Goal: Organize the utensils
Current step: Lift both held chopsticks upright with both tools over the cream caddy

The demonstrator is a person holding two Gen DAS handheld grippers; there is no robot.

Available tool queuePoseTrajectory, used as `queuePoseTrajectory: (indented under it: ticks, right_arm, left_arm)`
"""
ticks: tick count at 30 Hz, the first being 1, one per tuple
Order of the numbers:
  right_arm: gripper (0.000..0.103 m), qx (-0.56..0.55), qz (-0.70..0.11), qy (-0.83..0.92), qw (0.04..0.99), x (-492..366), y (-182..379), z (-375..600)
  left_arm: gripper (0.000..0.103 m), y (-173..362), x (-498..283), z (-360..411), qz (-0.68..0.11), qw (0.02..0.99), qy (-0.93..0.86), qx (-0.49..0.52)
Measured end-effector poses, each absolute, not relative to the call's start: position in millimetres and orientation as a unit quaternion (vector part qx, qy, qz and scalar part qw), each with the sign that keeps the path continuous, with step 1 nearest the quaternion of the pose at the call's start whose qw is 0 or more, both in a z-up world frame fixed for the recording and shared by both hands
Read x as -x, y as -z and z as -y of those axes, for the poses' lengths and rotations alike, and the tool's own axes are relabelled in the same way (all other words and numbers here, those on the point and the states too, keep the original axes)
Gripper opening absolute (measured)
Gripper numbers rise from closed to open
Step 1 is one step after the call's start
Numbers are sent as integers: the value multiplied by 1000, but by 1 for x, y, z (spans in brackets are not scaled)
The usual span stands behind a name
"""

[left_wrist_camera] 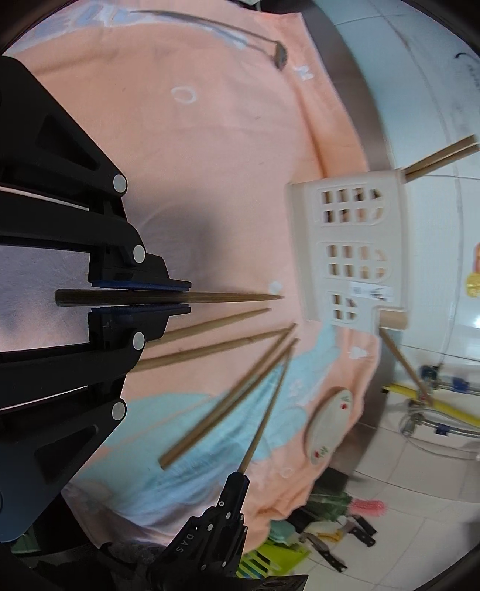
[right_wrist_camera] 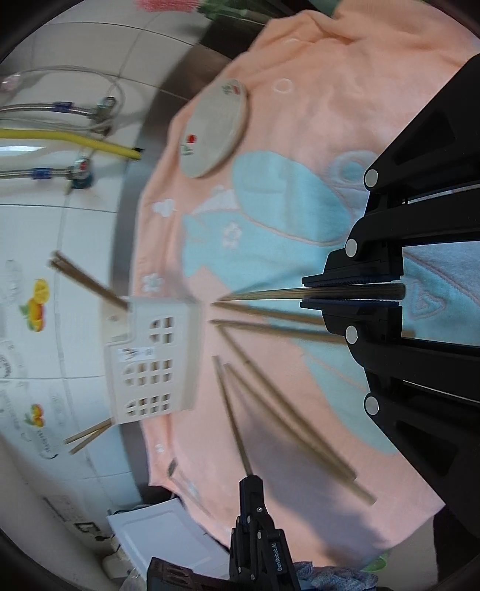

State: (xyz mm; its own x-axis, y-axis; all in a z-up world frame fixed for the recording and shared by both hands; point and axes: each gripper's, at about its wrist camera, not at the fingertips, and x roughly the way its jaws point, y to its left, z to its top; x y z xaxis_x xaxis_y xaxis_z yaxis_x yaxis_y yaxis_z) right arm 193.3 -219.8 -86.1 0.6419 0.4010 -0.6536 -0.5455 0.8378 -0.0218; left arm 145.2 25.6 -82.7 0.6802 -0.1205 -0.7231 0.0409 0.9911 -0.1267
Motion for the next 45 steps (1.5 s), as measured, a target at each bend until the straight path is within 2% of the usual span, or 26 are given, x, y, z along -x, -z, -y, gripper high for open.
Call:
queuePoseTrajectory:
  ticks: [11,31,45]
  right_arm:
    - [6,99,-274,-295,910,-193,15,200]
    - [6,99,-252,-328,905,-247,-98,167]
    - [6,88,-234,-326,912,-283,-135,146]
  left_arm:
    - [5,24,-139,-28,-337,938,56,53]
    - [5,-70,-171,-57,-276,959,46,45]
    - [5,-167,-214,-79,-188,982,-8,14]
